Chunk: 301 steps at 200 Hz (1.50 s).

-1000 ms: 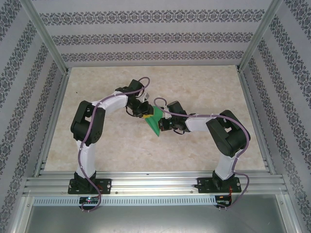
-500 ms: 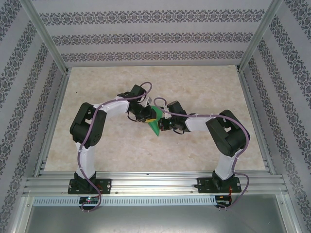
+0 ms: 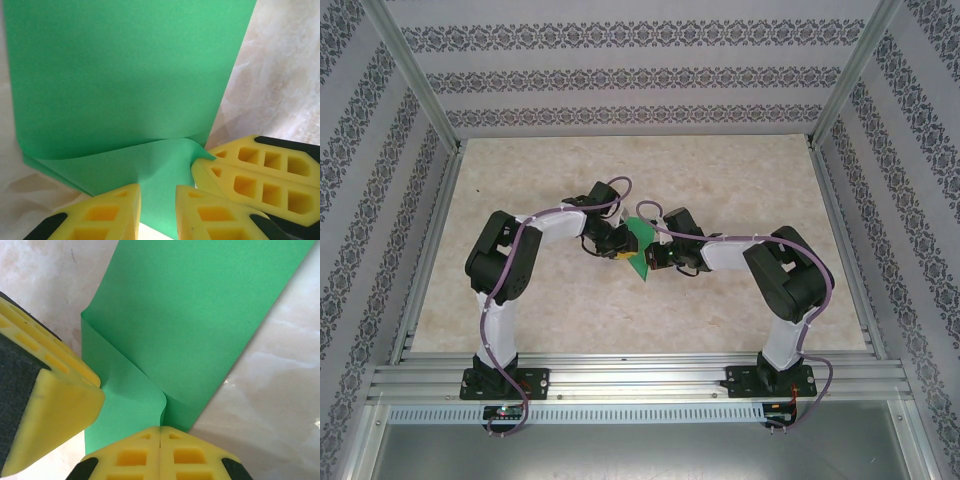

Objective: Fold a paper plane with a square sheet of paper (fold left side to right side)
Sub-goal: Third fold the triangle at the center of the table.

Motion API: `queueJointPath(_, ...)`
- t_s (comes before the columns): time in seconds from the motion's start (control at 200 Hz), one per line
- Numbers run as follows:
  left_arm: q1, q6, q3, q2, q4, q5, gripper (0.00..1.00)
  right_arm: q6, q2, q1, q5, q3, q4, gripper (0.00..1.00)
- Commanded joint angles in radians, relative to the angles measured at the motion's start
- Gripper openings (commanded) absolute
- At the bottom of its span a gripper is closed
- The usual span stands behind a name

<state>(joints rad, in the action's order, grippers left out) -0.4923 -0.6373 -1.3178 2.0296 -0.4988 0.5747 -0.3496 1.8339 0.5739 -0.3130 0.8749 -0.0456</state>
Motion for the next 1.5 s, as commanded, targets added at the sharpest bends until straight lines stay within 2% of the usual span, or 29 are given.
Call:
queueJointPath(0.0, -0.003, 0.004, 0.015, 0.029, 0.034, -0.022, 0.26, 0.009, 0.057, 0.004, 0.026, -0.010, 0.072, 0.00)
queueJointPath(0.26, -0.004, 0.000, 0.030, 0.064, 0.043, -0.049, 0.26, 0.010, 0.030, -0.002, 0.017, 0.016, 0.092, 0.02)
queueJointPath(0.545, -0.004, -0.005, 0.054, 0.075, 0.051, -0.065, 0.26, 0.000, -0.132, -0.052, -0.014, 0.027, 0.127, 0.26)
queueJointPath(0.669, -0.004, -0.007, 0.053, 0.075, 0.052, -0.065, 0.26, 0.000, -0.217, -0.059, -0.054, -0.003, 0.145, 0.32)
queueJointPath(0.849, -0.003, -0.006, 0.050, 0.073, 0.050, -0.067, 0.26, -0.062, -0.267, -0.031, -0.206, -0.086, 0.069, 0.30)
queueJointPath(0.984, -0.003, -0.007, 0.046, 0.076, 0.049, -0.068, 0.26, -0.078, -0.234, 0.015, -0.243, -0.093, 0.024, 0.27)
queueJointPath(1.204, -0.004, -0.007, 0.046, 0.076, 0.049, -0.068, 0.26, -0.064, -0.137, 0.074, -0.248, -0.022, 0.036, 0.26)
queueJointPath(1.499, -0.003, -0.005, 0.048, 0.073, 0.046, -0.068, 0.26, -0.042, -0.092, 0.072, -0.179, 0.009, 0.084, 0.25)
